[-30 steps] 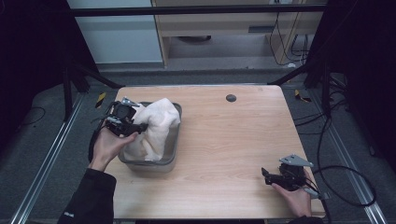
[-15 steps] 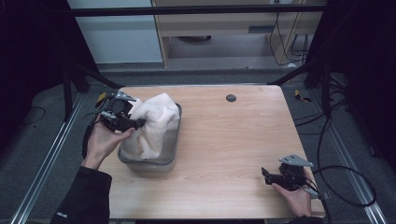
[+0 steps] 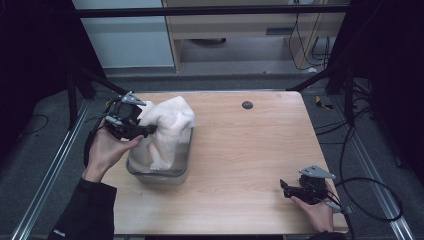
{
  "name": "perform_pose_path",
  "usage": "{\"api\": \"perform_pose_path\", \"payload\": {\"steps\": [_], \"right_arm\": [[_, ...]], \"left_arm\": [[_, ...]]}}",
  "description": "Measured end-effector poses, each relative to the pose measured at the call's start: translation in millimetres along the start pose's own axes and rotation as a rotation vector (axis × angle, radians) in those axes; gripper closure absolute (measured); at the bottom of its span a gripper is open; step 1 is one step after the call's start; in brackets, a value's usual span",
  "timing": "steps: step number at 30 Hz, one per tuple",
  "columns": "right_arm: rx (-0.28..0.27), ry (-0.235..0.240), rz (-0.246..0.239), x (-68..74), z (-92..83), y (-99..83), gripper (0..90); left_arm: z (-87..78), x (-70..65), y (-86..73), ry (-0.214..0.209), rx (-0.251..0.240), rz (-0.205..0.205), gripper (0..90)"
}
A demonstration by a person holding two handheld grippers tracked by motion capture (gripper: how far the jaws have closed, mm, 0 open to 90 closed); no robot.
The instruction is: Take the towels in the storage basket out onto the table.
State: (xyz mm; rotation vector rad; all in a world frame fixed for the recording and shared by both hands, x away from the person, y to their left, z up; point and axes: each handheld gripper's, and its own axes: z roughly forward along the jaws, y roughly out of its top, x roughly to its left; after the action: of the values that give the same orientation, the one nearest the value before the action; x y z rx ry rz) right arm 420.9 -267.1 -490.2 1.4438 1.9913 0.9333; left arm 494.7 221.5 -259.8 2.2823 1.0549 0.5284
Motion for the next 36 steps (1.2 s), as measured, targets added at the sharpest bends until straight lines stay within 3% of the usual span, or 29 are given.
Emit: {"api": "perform_pose_path", "payload": {"steps": [16, 36], "right_arm": [[-0.002, 0.001, 0.001, 0.1, -0.2, 0.0, 10.7], [-0.007, -0.002, 0.002, -0.5, -1.0, 0.0, 10.7]], "left_arm": [[-15.2, -28.7, 15.1, -0.054, -0.028, 0.076, 65.4], [-12.0, -70.7, 39.4, -0.115, -0.028, 0.181, 65.2]]}}
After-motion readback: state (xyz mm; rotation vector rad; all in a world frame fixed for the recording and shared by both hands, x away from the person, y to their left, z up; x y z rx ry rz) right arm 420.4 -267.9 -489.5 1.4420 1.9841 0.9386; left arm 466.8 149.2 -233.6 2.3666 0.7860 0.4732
